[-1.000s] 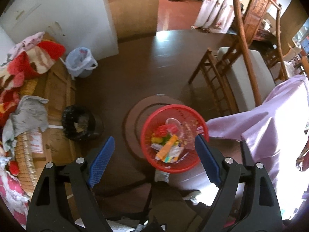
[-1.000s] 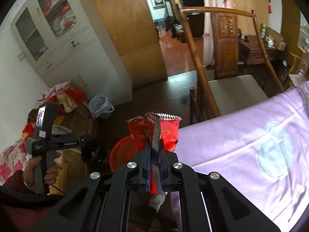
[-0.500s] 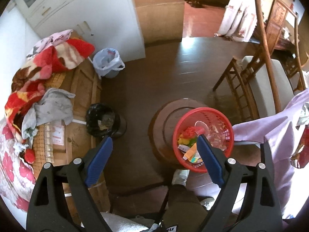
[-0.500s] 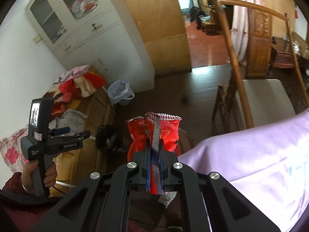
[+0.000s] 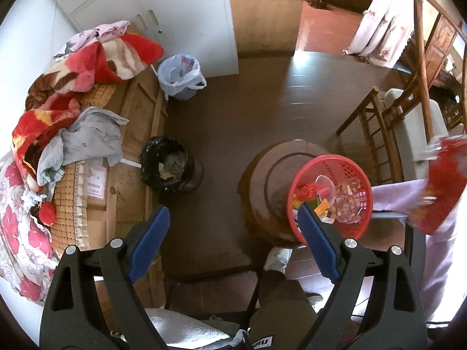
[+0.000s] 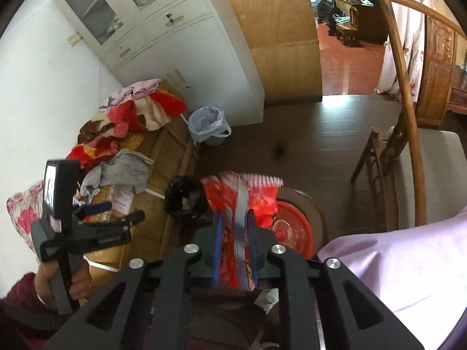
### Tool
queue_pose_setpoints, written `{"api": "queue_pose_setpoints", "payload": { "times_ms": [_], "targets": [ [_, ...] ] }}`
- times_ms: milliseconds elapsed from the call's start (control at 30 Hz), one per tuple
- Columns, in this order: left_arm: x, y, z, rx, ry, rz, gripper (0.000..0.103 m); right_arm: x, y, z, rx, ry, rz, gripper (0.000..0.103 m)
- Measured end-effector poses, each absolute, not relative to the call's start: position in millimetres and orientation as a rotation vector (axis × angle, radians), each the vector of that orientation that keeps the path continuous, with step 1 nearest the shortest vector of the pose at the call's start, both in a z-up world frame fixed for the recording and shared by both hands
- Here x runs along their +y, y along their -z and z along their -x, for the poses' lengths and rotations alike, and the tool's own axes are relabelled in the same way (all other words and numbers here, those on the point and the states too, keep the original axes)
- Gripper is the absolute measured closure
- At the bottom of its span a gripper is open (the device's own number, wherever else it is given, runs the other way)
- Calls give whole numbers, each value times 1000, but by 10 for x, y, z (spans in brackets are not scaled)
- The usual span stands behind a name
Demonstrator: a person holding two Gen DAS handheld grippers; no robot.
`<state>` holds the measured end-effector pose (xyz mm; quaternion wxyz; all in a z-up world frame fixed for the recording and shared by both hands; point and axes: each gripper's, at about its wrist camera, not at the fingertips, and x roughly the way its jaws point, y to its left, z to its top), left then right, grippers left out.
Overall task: Collect trash
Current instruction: 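Open the right tool to drop the red chip packet into the basket, then bring both tools back over the table toward the blue mask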
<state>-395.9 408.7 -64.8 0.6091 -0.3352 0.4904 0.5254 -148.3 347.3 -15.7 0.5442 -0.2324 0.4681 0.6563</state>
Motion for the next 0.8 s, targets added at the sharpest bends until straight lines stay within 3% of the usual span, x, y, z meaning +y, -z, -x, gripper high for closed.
{"api": "queue_pose_setpoints", "payload": {
  "times_ms": [67,433,800],
  "targets": [
    [4108,652,3963,1128,-1207,779,16,3466,136,1479,1103,-1549,546,76],
    [4198,607,3640,1114,-1117,716,16,3232,-6,1323,1074,-1461,505,76],
    [4053,424,2656,1103,-897,541,16,2438,-190,696,1035,-1220,340,76]
  ]
}}
